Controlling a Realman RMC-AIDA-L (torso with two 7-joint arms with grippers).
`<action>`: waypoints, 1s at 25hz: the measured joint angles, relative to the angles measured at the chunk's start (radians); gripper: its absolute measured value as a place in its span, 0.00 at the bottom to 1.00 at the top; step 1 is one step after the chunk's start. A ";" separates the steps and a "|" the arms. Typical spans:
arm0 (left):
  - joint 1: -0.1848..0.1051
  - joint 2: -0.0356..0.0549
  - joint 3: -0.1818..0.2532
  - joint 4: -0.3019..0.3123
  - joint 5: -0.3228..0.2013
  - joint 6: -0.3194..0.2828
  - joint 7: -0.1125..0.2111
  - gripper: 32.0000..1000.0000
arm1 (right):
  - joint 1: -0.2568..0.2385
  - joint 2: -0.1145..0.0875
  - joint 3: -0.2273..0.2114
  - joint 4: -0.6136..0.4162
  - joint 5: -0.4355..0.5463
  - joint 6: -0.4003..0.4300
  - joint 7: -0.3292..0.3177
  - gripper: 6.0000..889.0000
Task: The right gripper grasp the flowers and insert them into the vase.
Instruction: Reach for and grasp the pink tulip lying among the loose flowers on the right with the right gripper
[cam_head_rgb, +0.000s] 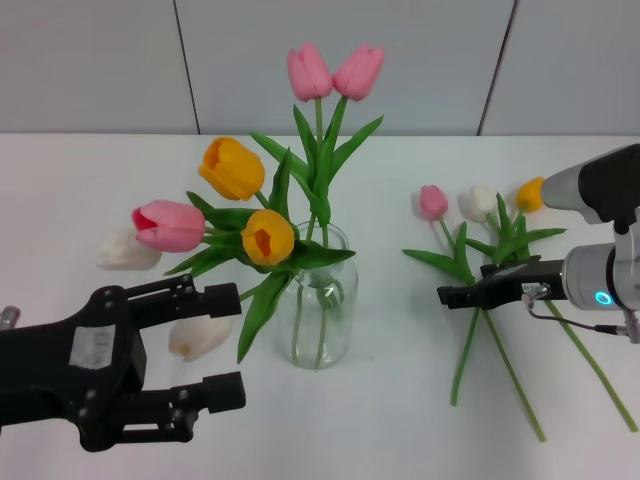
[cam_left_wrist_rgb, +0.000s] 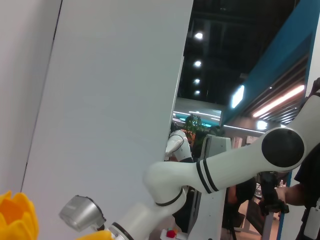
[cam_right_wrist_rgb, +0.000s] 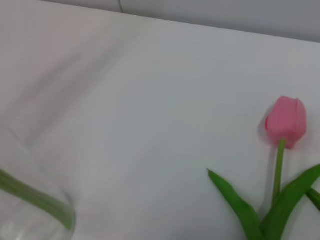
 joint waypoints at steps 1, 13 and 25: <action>-0.003 -0.0001 0.000 -0.002 0.000 0.000 0.000 0.83 | -0.001 0.000 0.000 0.001 0.000 0.004 0.000 0.97; -0.025 -0.0003 0.000 -0.038 0.003 0.000 0.001 0.83 | 0.005 0.008 0.001 0.049 0.037 0.069 -0.053 0.97; -0.023 -0.0003 0.000 -0.039 0.006 0.000 0.000 0.83 | 0.006 0.008 0.002 0.053 0.050 0.064 -0.064 0.96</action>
